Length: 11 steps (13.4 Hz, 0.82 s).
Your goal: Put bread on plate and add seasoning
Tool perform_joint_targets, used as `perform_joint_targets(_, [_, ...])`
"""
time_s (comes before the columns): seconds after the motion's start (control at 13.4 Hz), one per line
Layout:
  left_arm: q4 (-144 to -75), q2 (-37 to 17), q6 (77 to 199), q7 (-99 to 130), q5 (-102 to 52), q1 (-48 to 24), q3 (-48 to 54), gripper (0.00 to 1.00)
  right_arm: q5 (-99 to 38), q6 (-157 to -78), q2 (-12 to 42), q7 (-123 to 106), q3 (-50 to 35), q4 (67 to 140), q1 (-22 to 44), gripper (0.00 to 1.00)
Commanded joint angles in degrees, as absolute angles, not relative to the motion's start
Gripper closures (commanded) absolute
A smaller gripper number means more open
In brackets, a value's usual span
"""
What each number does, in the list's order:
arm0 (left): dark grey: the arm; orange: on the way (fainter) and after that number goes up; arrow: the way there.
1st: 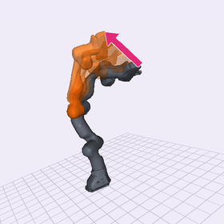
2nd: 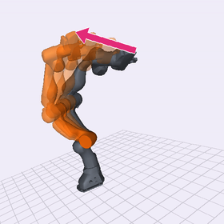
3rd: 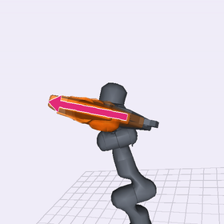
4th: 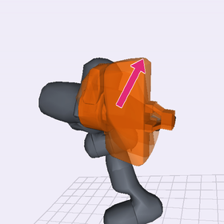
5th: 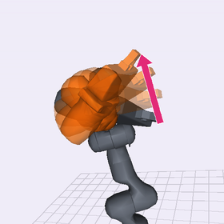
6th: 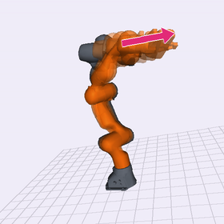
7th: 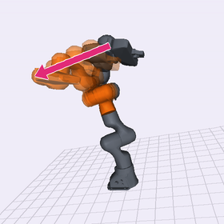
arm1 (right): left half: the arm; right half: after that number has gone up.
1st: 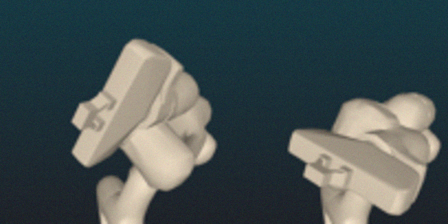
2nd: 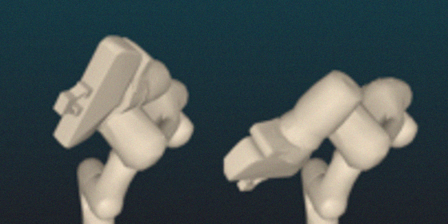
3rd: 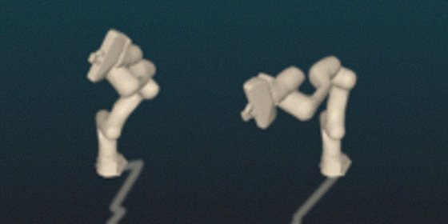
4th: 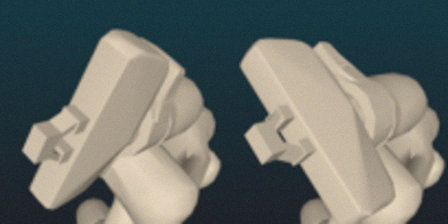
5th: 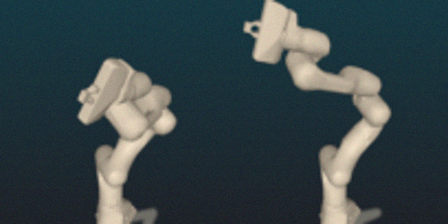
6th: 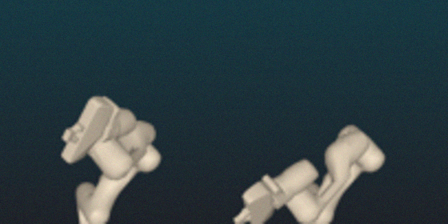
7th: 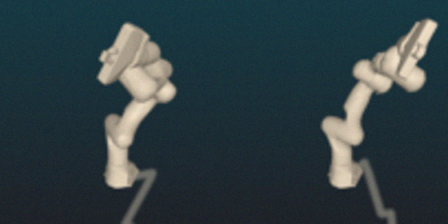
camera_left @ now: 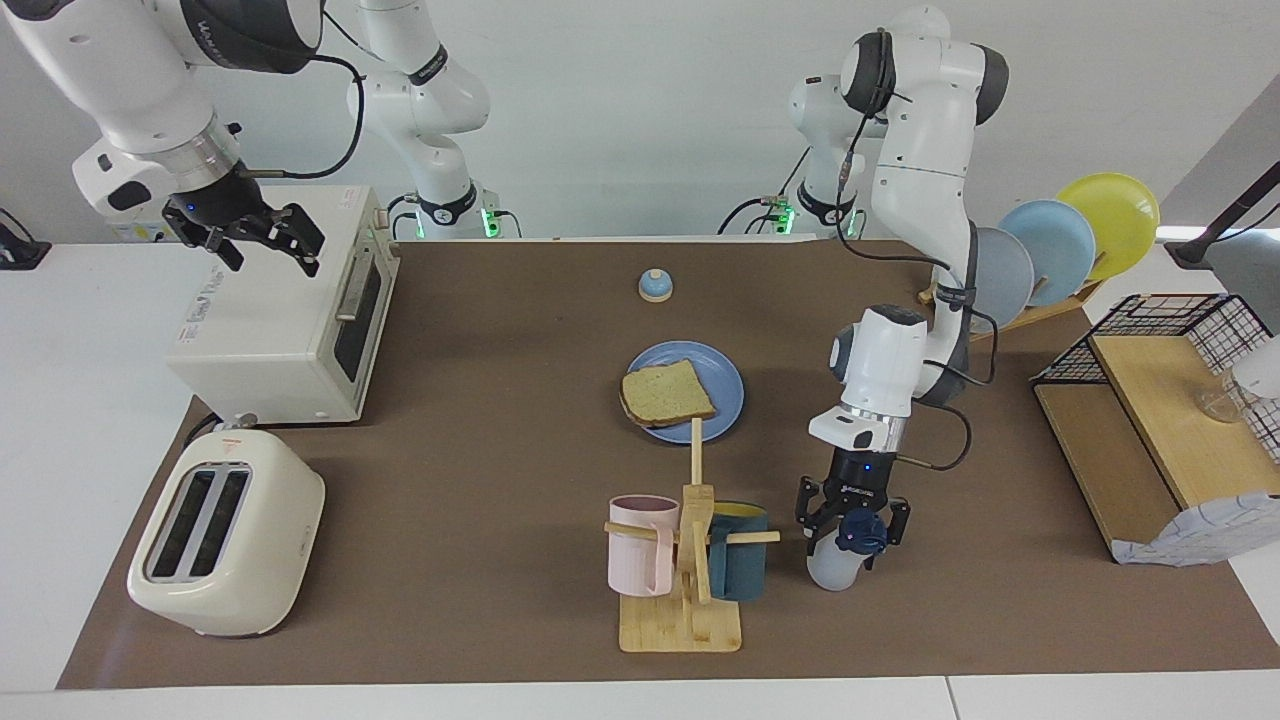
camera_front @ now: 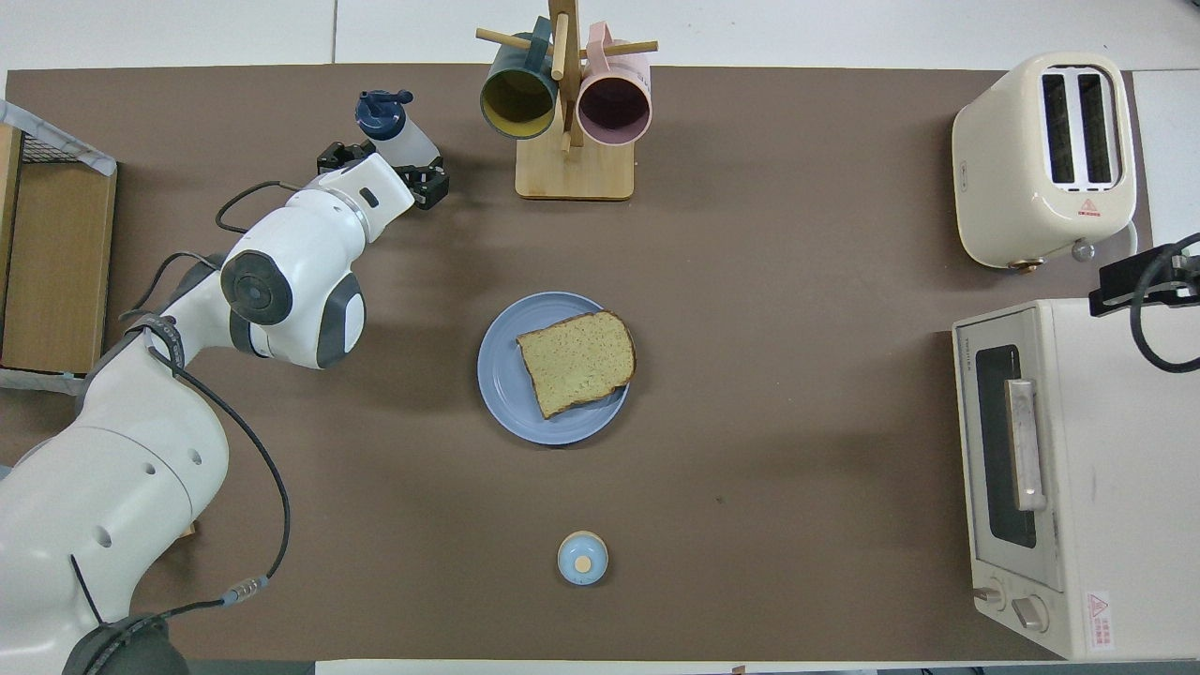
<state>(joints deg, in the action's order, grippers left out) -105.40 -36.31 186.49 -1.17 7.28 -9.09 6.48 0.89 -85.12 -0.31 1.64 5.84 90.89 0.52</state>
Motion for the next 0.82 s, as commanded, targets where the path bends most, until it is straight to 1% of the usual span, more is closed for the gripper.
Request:
perform_joint_targets(0.0, [-108.36,-34.55,186.06,-1.32,8.17,-7.13,6.94,0.00,1.14,-86.22,-1.67,0.70,5.89,92.55,0.35,0.00])
perform_joint_targets(0.22, [-112.92,-30.86,185.54,-1.41,8.17,-5.46,6.94,0.00,1.14,-86.22,-1.67,0.70,5.89,92.55,0.35,0.00])
perform_joint_targets(0.37, [-116.70,-25.96,182.49,-1.49,8.17,-5.01,6.94,0.00,1.14,-86.22,-1.67,0.70,5.89,92.55,0.35,0.00])
perform_joint_targets(0.52, [-117.86,-20.42,172.67,-2.02,8.17,-4.66,6.94,0.00,1.14,-86.22,-1.67,0.70,5.89,92.55,0.35,0.00])
perform_joint_targets(0.74, [-117.86,-13.04,156.86,-2.02,8.17,-5.36,7.29,0.00,1.14,-86.22,-1.67,0.70,5.89,92.55,0.35,0.00])
